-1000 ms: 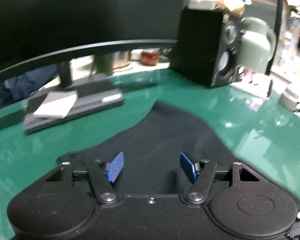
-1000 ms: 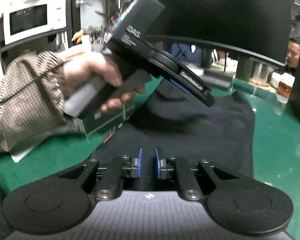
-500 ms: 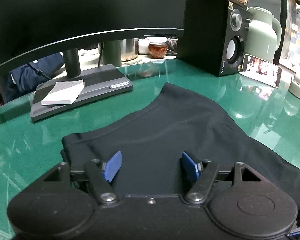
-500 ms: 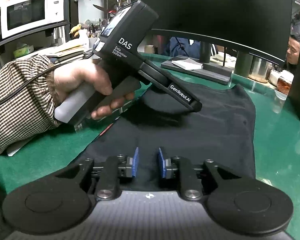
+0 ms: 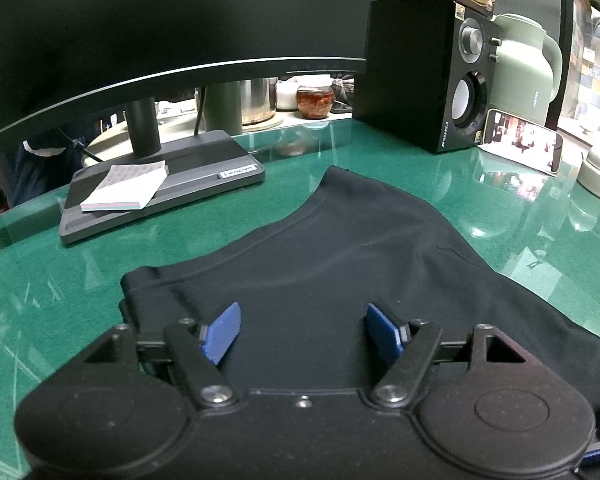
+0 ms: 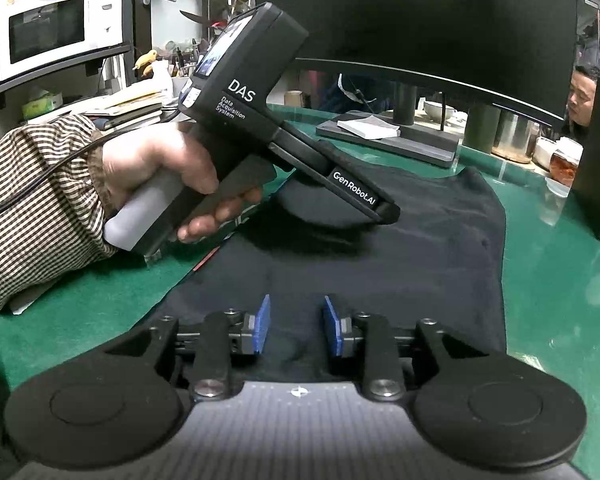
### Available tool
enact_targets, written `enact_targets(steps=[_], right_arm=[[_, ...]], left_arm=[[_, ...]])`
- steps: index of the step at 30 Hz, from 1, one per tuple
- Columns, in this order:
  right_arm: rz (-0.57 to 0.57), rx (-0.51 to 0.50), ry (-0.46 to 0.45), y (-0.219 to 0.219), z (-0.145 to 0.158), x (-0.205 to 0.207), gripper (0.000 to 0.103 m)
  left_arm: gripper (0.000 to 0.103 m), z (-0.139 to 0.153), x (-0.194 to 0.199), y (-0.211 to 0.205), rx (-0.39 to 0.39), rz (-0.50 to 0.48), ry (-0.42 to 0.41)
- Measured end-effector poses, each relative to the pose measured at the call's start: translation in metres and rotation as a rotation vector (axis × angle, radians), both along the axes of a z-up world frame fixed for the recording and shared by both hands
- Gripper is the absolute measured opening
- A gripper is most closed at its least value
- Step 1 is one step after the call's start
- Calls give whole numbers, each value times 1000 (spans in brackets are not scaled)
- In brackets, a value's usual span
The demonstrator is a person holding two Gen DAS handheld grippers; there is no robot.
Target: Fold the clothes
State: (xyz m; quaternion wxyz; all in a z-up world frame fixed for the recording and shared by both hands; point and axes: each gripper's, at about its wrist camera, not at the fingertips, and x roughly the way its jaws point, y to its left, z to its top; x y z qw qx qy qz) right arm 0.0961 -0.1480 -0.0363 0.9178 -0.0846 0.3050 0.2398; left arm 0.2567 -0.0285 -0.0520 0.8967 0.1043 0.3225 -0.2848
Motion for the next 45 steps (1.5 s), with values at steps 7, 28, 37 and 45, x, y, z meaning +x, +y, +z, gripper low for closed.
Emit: enact_targets(steps=[7,28,37,45], right_arm=[[-4,1,0,0,-1,1,33],[-21,-2,2,-2,-1,2,43],[-21,-2,2,-2,-1,2,43],[-21,-2,3,-4,-2,4,46]], left_arm=[[71,0,0,-1,-1,-2,-3],[74,-2,0,-1,-2,-8,-8],[74,-1,-1,-1,-3,-5,-7],[75,-2,-1,-2,-3,-6,-9]])
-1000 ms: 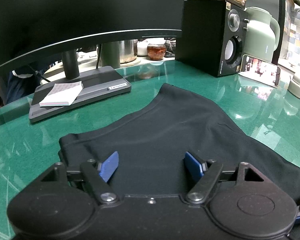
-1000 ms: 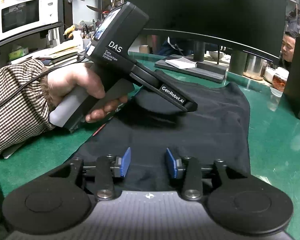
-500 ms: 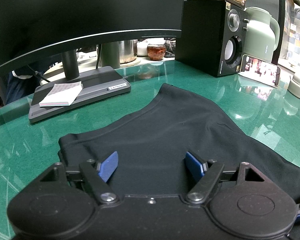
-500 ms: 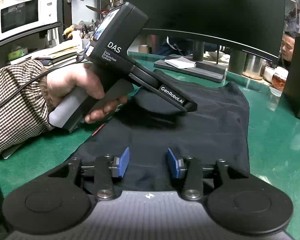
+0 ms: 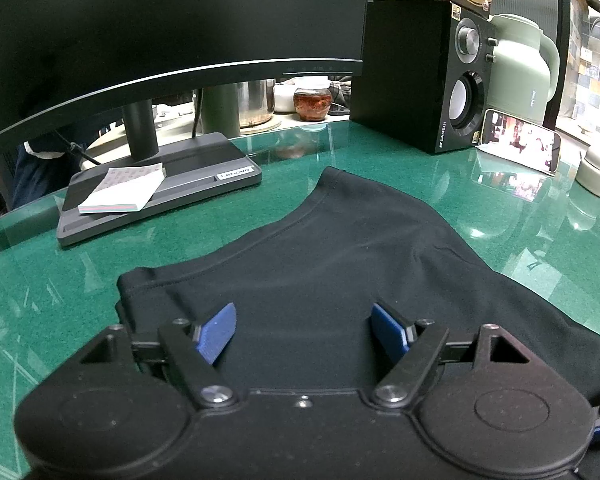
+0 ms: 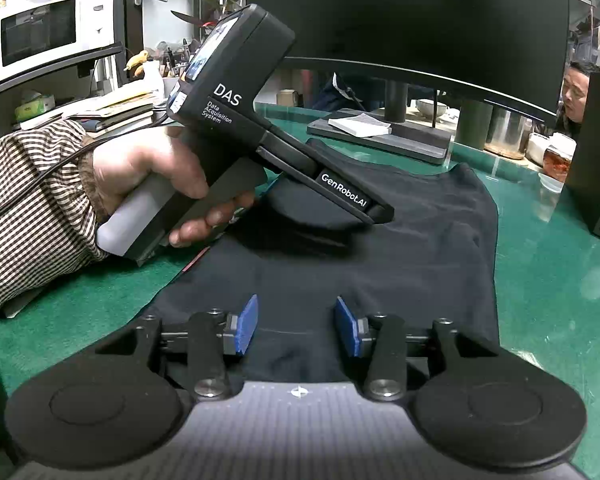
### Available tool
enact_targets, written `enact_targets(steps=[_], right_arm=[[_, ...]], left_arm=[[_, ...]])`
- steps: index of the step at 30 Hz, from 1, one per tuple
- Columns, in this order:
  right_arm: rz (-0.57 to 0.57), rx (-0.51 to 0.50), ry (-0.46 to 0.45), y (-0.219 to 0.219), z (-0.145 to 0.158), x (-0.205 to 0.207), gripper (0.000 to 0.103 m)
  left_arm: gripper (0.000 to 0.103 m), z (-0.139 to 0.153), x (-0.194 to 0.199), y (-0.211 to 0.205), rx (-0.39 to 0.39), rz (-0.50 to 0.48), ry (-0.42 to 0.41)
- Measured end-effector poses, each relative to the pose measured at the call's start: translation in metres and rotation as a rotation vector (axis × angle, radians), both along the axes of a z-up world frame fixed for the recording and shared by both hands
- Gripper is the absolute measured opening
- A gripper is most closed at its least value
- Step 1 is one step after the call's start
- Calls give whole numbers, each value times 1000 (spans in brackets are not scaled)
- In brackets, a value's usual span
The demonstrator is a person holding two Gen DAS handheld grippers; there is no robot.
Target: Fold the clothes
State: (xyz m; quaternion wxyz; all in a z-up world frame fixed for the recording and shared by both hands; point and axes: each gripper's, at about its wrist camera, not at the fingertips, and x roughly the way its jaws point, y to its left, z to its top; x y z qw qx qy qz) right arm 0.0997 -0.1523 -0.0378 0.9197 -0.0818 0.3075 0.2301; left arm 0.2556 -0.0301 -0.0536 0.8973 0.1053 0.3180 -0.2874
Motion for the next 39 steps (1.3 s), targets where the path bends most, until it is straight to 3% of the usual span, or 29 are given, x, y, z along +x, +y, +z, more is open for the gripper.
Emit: enact_targets(steps=[3,39], right_arm=[[-15,-4,1,-1,0,1,54],[-19,-1,9,0,0,2,59]], left_arm=[[75,0,0,0,-1,0,0],[79,-1,0,-1,-1,-2,-3]])
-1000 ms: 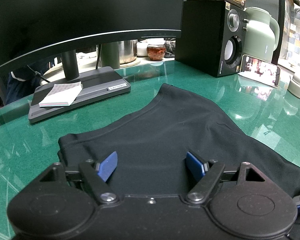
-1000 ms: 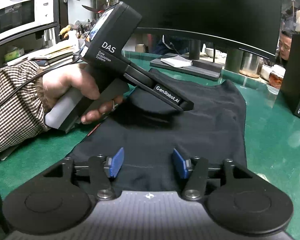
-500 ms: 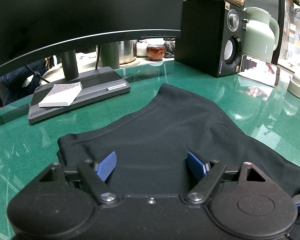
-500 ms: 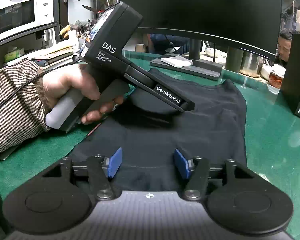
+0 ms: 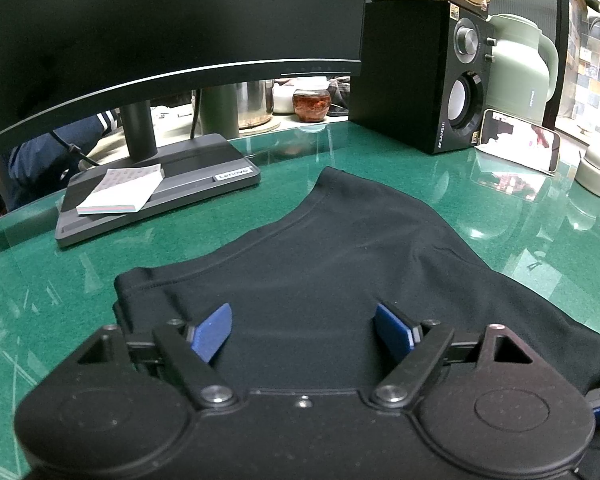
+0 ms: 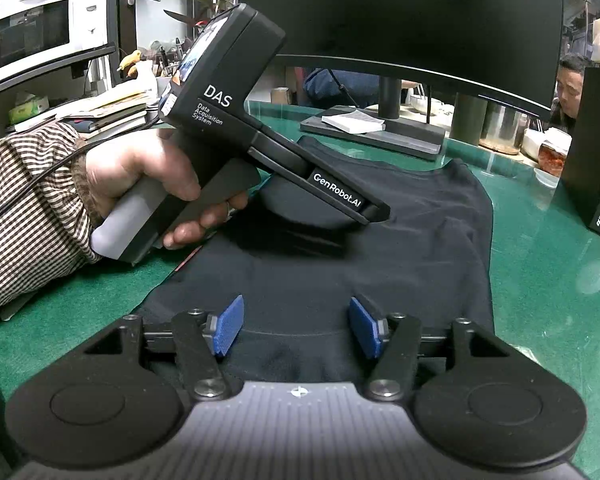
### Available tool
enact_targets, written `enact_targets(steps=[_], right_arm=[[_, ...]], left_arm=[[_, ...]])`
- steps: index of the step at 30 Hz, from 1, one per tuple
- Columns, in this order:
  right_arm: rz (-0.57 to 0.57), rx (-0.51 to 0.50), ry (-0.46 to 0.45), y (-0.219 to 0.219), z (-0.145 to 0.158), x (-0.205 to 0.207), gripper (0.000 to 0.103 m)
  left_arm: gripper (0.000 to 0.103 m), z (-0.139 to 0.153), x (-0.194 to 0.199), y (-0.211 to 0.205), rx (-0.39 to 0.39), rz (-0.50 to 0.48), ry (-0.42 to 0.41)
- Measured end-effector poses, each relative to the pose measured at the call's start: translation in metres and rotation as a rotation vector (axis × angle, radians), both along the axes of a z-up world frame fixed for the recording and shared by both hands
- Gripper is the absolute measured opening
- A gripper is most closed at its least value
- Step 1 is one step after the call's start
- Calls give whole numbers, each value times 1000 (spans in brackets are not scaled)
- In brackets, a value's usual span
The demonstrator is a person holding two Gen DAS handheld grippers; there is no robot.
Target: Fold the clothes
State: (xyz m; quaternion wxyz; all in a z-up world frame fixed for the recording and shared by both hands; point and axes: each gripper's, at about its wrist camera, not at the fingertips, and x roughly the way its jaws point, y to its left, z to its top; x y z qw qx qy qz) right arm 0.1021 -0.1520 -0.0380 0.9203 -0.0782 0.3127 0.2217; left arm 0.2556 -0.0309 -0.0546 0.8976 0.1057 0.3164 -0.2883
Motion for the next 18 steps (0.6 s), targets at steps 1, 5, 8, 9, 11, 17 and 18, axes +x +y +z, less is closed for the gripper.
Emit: enact_targets(steps=[1,5,8,9,11,17,18], right_arm=[[0,0,0,0,0,0,59],[0,0,0,0,0,0,59],[0,0,0,0,0,0,59],[0,0,0,0,0,0,59],[0,0,0,0,0,-1,59],[0,1,2,0,0,-1,62],[0,0,2,0,0,-1,64]], left_arm=[[79,0,0,0,0,0,0],[80,0,0,0,0,-1,-1],[80,0,0,0,0,-2,0],[80,0,0,0,0,-2,0],[80,0,0,0,0,-2,0],[80,0,1,0,-1,-2,0],[80,0,1,1,-1,-2,0]])
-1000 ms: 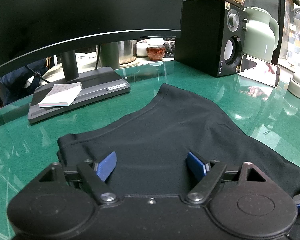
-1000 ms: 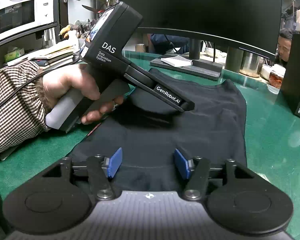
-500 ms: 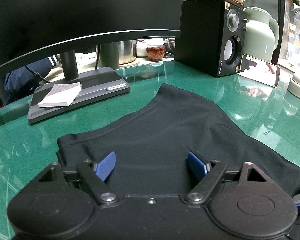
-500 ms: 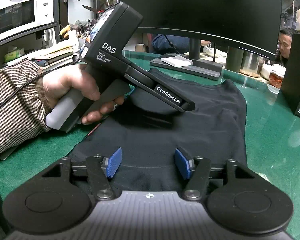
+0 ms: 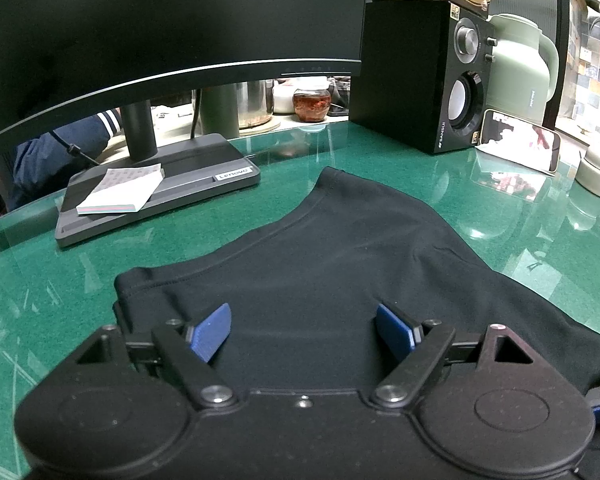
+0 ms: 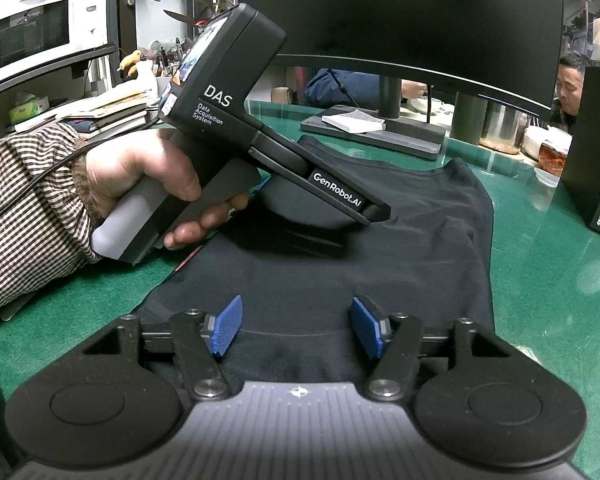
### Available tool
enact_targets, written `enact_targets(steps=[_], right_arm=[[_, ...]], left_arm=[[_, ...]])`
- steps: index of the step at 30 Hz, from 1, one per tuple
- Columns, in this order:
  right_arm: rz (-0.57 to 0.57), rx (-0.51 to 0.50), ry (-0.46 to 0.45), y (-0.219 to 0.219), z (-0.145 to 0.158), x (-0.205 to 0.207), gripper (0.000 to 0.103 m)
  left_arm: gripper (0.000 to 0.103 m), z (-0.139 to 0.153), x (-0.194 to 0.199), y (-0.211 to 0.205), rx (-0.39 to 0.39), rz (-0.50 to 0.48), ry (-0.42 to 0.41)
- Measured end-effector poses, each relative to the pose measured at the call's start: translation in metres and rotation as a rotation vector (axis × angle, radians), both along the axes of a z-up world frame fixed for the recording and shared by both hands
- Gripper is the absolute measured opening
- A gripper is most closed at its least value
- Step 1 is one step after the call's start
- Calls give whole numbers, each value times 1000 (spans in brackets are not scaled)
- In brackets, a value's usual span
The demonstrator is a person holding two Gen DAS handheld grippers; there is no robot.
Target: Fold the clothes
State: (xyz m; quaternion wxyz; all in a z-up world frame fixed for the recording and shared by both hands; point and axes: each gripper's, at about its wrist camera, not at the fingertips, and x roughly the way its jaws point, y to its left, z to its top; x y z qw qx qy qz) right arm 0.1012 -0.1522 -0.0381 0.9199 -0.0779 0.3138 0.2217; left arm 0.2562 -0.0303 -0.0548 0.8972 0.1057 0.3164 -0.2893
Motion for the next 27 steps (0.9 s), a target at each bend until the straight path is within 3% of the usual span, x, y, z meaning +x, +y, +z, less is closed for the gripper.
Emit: enact_targets(steps=[8,10,11,13,14,16,18,21,27], right_arm=[[-1,-1,1,0,0,0,66],[-8,-5,-4,0,0,-1,64],[-14,-11,-12,-1,0,-3,61],[-29,-23,-33,-1,2,-7,43],[-39,-18,-42,-1,4,-8,30],[-32,21,-70,-1,9,-12,20],[-12,59,-105,0,14,-16,18],[63,76,-141,11,19,-22,17],[133,9,-45,34,11,-13,15]], left_arm=[[77,3,3,3,2,-3,13],[75,13,9,16,-14,51,22],[72,17,9,23,-23,68,16],[64,26,9,36,-41,100,4],[52,30,8,43,-50,116,-2],[34,36,8,58,-54,148,3],[23,36,6,63,-55,151,25],[22,34,1,62,-45,132,30],[22,34,-7,56,-55,110,-10]])
